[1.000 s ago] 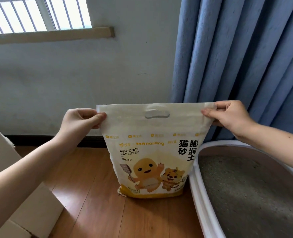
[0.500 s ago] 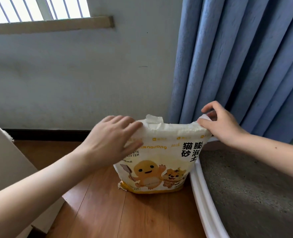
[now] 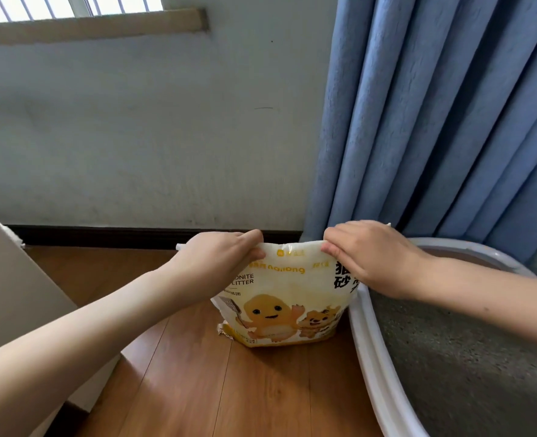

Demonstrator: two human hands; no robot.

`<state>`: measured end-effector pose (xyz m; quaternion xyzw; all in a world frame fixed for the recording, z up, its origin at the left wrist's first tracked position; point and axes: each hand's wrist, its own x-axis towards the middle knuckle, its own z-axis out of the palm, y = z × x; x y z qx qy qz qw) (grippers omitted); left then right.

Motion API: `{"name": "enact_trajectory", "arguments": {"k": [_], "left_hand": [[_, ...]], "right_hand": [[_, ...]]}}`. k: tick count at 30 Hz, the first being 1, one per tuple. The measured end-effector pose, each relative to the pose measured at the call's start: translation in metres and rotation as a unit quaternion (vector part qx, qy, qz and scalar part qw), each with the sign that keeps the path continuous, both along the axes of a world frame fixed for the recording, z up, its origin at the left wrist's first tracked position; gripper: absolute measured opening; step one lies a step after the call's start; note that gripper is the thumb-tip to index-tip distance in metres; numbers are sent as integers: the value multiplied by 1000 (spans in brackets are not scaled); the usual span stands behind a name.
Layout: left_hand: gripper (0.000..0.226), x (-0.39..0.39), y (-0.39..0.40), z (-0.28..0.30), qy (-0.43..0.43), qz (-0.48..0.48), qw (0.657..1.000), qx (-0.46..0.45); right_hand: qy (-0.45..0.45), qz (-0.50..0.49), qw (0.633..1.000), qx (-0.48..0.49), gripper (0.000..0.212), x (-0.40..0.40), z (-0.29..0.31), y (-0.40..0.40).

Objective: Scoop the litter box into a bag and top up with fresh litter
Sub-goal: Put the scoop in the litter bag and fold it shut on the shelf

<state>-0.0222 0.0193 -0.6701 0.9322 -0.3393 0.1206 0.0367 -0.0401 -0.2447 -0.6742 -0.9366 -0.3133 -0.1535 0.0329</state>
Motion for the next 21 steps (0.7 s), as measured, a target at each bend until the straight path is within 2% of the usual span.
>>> {"name": "enact_trajectory", "arguments": {"k": [6, 10, 12, 14, 16, 18, 20, 21], "left_hand": [[23, 12, 1, -5, 136, 20, 990, -17], [21, 15, -2, -18, 269, 26, 960, -72], [21, 14, -5, -26, 288, 17, 954, -76], [14, 11, -7, -30, 239, -10, 971, -25], [19, 4, -9, -31, 114, -45, 990, 68], [43, -5, -8, -35, -1, -64, 994, 94], [79, -15, -6, -42, -26, -54, 995, 83], [92, -19, -3, -48, -31, -49, 994, 98]], "right_hand": [[149, -52, 987, 34, 33, 6, 1, 5], [290, -64, 953, 61, 33, 18, -7, 6], [351, -73, 930, 85, 36, 24, -17, 5], [395, -71, 910, 100, 36, 31, -29, 3], [411, -58, 904, 103, 35, 37, -37, 2], [416, -52, 900, 120, 35, 40, -42, 0], [394, -59, 908, 126, 32, 39, -44, -1], [359, -65, 925, 108, 29, 36, -43, 0]]}}
